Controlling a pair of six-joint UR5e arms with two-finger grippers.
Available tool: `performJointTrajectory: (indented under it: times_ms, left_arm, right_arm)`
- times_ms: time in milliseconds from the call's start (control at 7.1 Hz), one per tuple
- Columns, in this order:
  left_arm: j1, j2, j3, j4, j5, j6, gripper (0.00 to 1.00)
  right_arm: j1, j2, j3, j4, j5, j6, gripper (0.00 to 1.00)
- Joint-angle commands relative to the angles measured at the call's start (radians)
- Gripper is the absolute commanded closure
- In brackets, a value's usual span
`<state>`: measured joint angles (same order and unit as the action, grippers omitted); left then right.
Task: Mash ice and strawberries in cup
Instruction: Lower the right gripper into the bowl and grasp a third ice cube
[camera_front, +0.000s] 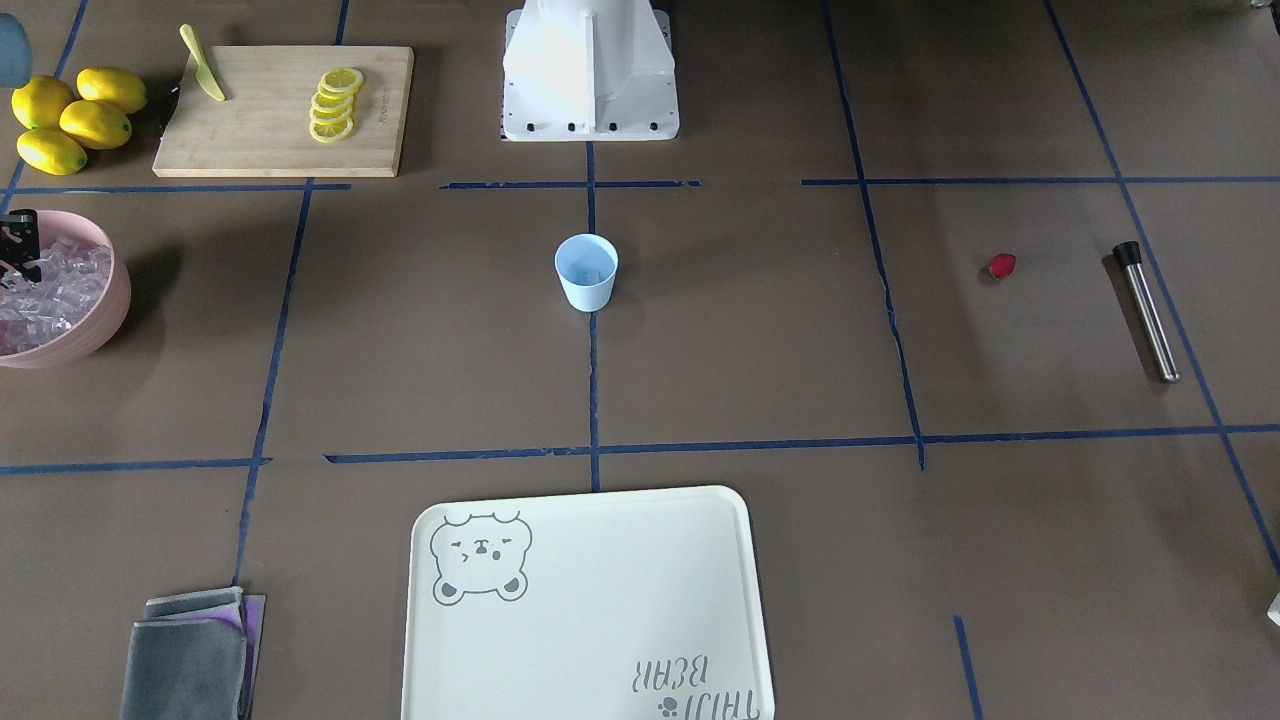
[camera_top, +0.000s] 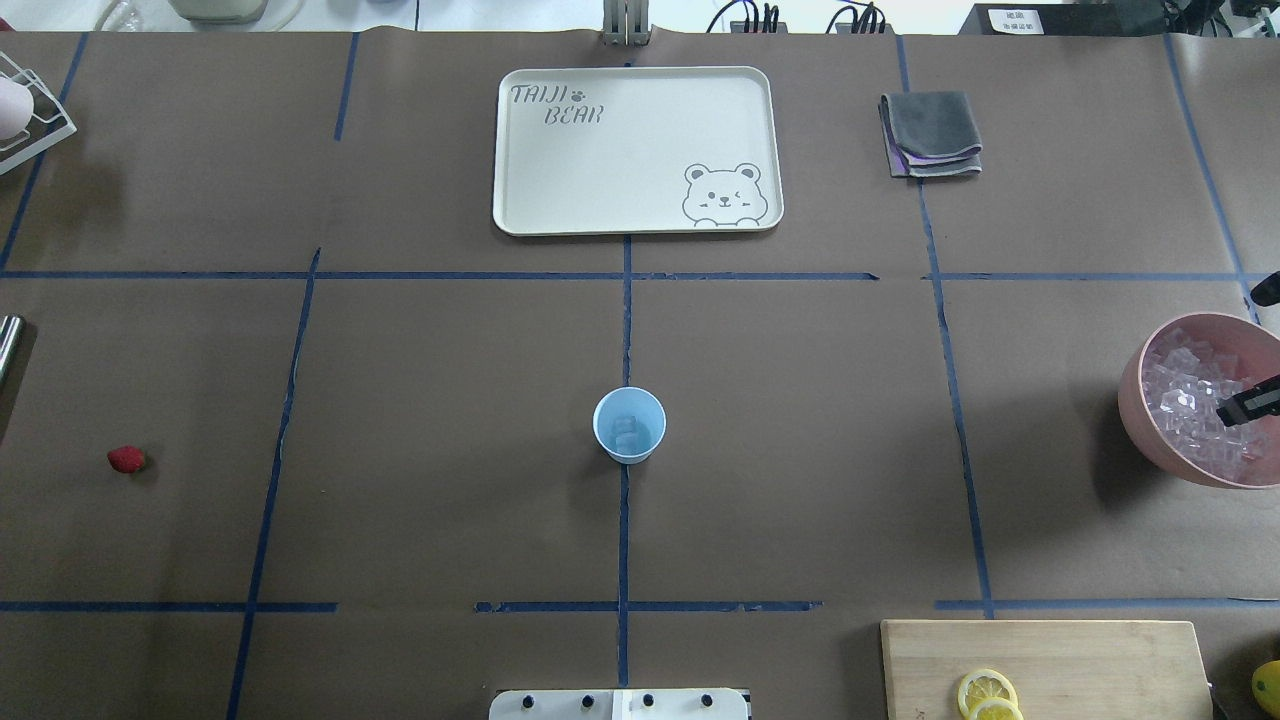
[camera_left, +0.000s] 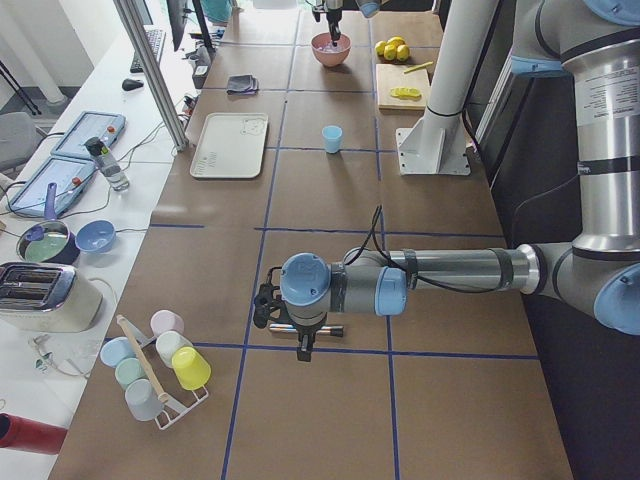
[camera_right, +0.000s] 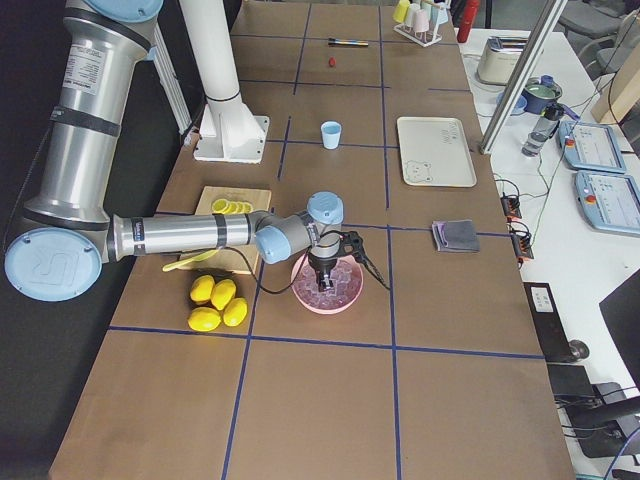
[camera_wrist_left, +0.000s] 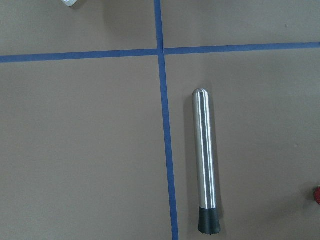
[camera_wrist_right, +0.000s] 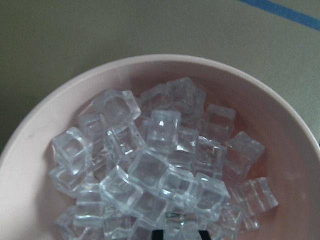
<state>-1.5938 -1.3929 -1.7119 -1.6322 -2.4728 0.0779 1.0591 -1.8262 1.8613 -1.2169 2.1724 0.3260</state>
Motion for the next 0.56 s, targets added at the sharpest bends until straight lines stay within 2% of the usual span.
performJointTrajectory:
  times_ms: [0,141,423]
  left_arm:
    - [0.0,0.0,0.002,0.0,0.0,-0.001,0.0]
    - [0.0,0.0,0.002,0.0,0.0,0.0,0.0]
    - [0.0,-0.001,0.0,0.0,0.002,-0.001,0.0]
  right_arm:
    - [0.034,-0.025,0.12,-0.057,0.061,-0.002,1.0]
    - [0.057,-0.018,0.201,-0.125,0.076,-0.002,1.0]
    - [0.049,0.15,0.22,-0.241,0.079,0.014,1.0]
